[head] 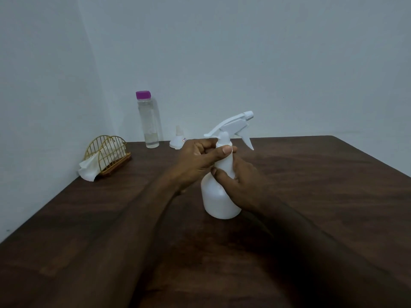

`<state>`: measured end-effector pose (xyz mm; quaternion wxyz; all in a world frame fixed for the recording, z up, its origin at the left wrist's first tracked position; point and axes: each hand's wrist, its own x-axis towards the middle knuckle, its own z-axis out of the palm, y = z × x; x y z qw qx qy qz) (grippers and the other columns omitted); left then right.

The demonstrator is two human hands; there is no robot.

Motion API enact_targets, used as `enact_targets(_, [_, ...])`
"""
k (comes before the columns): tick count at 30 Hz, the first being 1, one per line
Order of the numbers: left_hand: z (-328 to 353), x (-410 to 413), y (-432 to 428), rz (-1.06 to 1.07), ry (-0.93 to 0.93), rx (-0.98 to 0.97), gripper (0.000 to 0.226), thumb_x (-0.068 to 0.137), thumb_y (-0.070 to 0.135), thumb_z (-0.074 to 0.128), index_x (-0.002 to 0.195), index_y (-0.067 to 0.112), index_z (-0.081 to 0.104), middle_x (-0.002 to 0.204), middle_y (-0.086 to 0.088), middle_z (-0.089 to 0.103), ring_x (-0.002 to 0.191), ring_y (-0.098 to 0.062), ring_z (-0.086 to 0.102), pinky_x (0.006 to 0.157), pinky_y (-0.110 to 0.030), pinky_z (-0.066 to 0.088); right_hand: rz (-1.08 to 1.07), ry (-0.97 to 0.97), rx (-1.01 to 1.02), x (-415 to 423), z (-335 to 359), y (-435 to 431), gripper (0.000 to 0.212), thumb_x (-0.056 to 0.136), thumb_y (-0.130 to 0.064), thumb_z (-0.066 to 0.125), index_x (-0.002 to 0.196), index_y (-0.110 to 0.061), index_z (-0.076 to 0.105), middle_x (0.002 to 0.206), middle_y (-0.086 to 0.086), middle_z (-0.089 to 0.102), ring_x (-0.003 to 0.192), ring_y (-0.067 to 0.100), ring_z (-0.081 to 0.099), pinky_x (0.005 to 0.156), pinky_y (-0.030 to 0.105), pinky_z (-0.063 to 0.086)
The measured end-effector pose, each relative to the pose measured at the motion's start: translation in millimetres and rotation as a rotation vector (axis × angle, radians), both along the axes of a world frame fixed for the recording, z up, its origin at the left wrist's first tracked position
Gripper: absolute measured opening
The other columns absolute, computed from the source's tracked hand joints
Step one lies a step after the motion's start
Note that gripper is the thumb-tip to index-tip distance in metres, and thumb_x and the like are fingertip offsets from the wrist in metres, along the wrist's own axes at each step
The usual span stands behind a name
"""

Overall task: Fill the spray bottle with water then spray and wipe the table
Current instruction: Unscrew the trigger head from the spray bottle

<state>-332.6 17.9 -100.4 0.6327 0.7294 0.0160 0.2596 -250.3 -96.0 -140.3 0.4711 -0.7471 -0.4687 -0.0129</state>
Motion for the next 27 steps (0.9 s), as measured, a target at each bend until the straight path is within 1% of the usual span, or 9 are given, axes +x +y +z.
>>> enact_targets(4, [13, -5, 14, -0.131, 0.117, 0.051, 0.031, 0.089, 0.017, 0.06, 0.115, 0.001, 0.065, 0.115, -0.011, 0.07, 0.107, -0.02, 0.067, 0.091, -0.029, 0.055, 0.025, 0.017, -0.014, 1, 0, 1, 0.036, 0.097, -0.035, 0.057, 0.128, -0.016, 0.055, 0.106, -0.004, 0.064, 0.095, 0.011, 0.062, 0.085, 0.027, 0.051])
enact_targets(8, [7, -2, 2, 0.071, 0.048, 0.197, 0.019, 0.092, 0.014, 0.063, 0.107, 0.004, 0.07, 0.103, -0.011, 0.074, 0.1, -0.019, 0.07, 0.092, -0.033, 0.055, -0.008, 0.007, 0.012, -3, 0, 3, 0.046, 0.098, -0.033, 0.055, 0.14, -0.017, 0.046, 0.108, -0.008, 0.061, 0.096, 0.007, 0.059, 0.088, 0.027, 0.049])
enact_targets(11, [-2, 1, -9, 0.281, -0.03, 0.249, 0.013, 0.09, 0.017, 0.067, 0.091, 0.006, 0.074, 0.079, 0.0, 0.075, 0.078, -0.009, 0.071, 0.076, -0.03, 0.056, -0.039, -0.017, 0.031, -7, -1, 5, 0.04, 0.097, -0.034, 0.054, 0.133, -0.016, 0.052, 0.105, -0.007, 0.064, 0.094, 0.009, 0.062, 0.085, 0.03, 0.05])
enact_targets(14, [-8, 6, -21, 0.411, -0.093, 0.251, 0.013, 0.088, 0.02, 0.07, 0.075, 0.021, 0.068, 0.063, 0.016, 0.068, 0.065, 0.003, 0.066, 0.064, -0.018, 0.05, -0.055, -0.06, 0.052, -14, -2, 5, 0.06, 0.09, -0.052, 0.045, 0.132, -0.01, 0.054, 0.105, -0.008, 0.06, 0.096, 0.008, 0.058, 0.076, 0.012, 0.037])
enact_targets(15, [-11, 7, -25, 0.437, -0.121, 0.229, 0.01, 0.087, 0.021, 0.071, 0.077, 0.023, 0.069, 0.065, 0.017, 0.069, 0.068, 0.003, 0.067, 0.065, -0.018, 0.052, -0.062, -0.071, 0.043, -15, -3, 6, 0.061, 0.09, -0.051, 0.045, 0.133, -0.008, 0.053, 0.107, -0.006, 0.06, 0.099, 0.01, 0.058, 0.077, 0.012, 0.034])
enact_targets(17, [-17, 9, -29, 0.46, -0.178, 0.19, 0.003, 0.085, 0.023, 0.072, 0.085, 0.021, 0.071, 0.074, 0.014, 0.072, 0.075, -0.001, 0.07, 0.07, -0.023, 0.056, -0.083, -0.041, 0.046, -15, -4, 6, 0.046, 0.097, -0.035, 0.051, 0.134, -0.007, 0.052, 0.116, 0.004, 0.066, 0.107, 0.02, 0.062, 0.083, 0.02, 0.037])
enact_targets(20, [-23, 10, -27, 0.442, -0.199, 0.124, 0.022, 0.085, 0.026, 0.073, 0.1, 0.011, 0.071, 0.091, 0.006, 0.074, 0.086, -0.005, 0.071, 0.077, -0.025, 0.057, -0.097, -0.016, 0.081, -15, -7, 8, 0.038, 0.1, -0.032, 0.049, 0.129, -0.009, 0.056, 0.116, 0.009, 0.068, 0.107, 0.025, 0.064, 0.085, 0.028, 0.044])
enact_targets(24, [-30, 13, -27, 0.336, -0.178, 0.091, 0.014, 0.096, 0.028, 0.057, 0.101, 0.022, 0.068, 0.093, 0.007, 0.074, 0.091, -0.007, 0.07, 0.081, -0.023, 0.054, -0.092, 0.04, 0.111, -14, -11, 7, 0.043, 0.098, -0.041, 0.05, 0.131, -0.012, 0.056, 0.113, 0.003, 0.069, 0.103, 0.018, 0.065, 0.08, 0.023, 0.045])
enact_targets(27, [-33, 17, -27, 0.357, -0.237, 0.022, 0.012, 0.096, 0.023, 0.057, 0.097, 0.02, 0.069, 0.09, 0.003, 0.074, 0.089, -0.014, 0.071, 0.081, -0.03, 0.057, -0.096, 0.154, 0.193, -17, -13, 8, 0.053, 0.091, -0.041, 0.063, 0.136, -0.018, 0.047, 0.112, -0.007, 0.066, 0.098, 0.007, 0.064, 0.079, 0.025, 0.052])
